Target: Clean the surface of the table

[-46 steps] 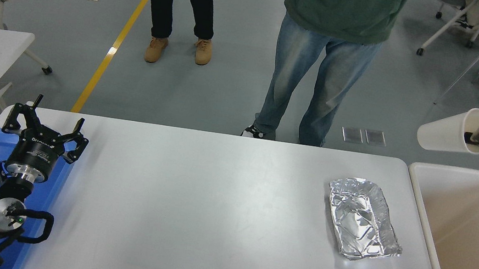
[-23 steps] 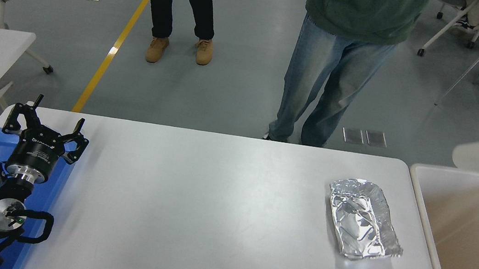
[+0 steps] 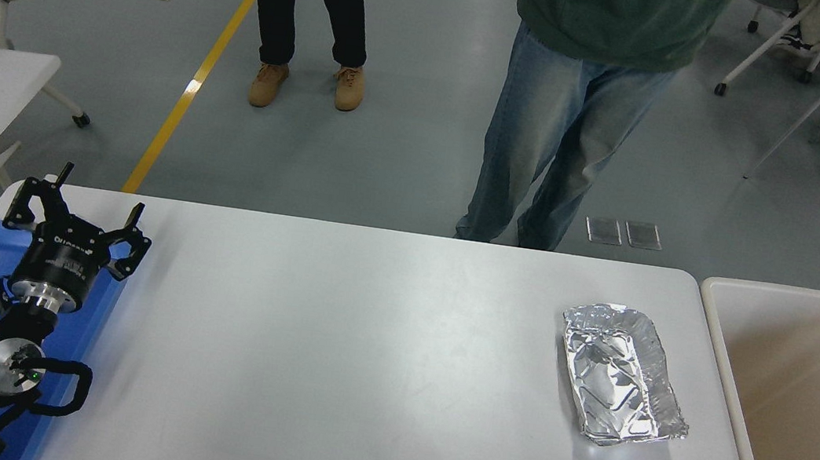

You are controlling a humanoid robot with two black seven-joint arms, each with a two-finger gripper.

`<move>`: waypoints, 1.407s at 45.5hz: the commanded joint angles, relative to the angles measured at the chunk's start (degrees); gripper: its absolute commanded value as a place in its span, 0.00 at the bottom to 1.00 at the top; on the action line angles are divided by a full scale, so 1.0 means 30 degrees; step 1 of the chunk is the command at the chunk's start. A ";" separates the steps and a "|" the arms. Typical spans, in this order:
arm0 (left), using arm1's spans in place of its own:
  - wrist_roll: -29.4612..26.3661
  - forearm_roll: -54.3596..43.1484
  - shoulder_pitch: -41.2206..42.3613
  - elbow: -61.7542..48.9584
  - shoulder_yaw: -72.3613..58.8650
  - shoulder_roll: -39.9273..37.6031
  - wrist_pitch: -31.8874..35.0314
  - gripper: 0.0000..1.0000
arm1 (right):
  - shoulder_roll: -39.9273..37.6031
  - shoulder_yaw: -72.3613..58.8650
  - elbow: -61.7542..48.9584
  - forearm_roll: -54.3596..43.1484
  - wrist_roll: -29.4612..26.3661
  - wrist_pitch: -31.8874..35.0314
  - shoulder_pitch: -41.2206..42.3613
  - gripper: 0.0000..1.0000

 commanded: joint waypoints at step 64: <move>0.0002 0.0003 0.0000 0.0001 0.0000 0.0003 0.0000 0.99 | 0.4384 -0.0176 -0.4770 0.2984 0.0159 -0.2250 -0.3152 0.00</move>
